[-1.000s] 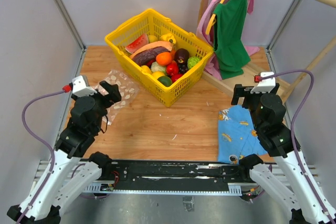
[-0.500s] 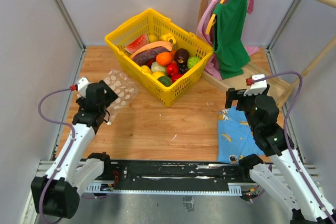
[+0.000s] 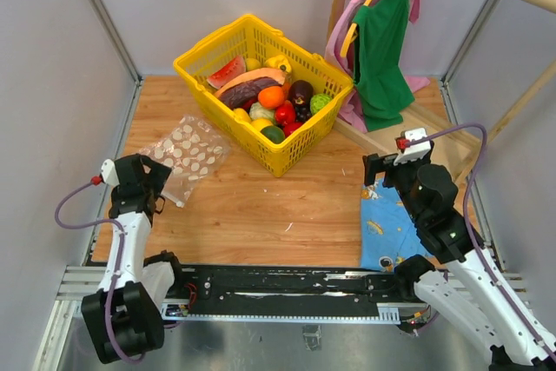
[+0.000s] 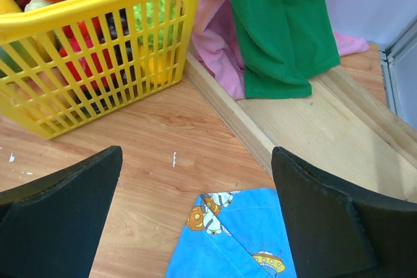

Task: Place the food in the zip-top bag and seal the zipper
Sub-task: Pick up the zipper food storage bag at the center of the board.

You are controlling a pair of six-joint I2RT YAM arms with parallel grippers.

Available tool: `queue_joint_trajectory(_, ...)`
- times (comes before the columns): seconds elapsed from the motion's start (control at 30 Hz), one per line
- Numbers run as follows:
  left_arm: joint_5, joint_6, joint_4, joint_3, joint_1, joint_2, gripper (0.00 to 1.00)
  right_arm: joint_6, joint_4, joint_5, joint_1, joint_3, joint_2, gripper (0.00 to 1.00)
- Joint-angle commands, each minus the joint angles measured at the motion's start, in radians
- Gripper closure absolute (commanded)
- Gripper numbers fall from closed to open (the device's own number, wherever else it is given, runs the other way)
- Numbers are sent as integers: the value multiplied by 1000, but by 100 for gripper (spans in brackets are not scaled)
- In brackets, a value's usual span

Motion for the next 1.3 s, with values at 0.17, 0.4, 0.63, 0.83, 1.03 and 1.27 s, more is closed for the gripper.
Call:
queue_joint_trajectory(0.17,382,-71,278,-120,234,97,1,-100,64,58,85,-39,-53,2)
queue_joint_trajectory(0.4,538,-21,392,-143,352,254,6,-141,75,85,104,-55,-87,2)
queue_joint_trajectory(0.63,679,-34,541,-165,390,387,26,-153,83,86,111,-65,-90,2)
queue_joint_trajectory(0.83,720,-36,580,-175,390,414,45,-154,84,80,113,-67,-81,2)
queue_joint_trajectory(1.03,731,-27,584,-172,389,387,61,-152,84,71,117,-65,-74,2)
queue_joint_trajectory(1.27,770,-48,651,-182,390,394,62,-146,84,62,121,-64,-65,2)
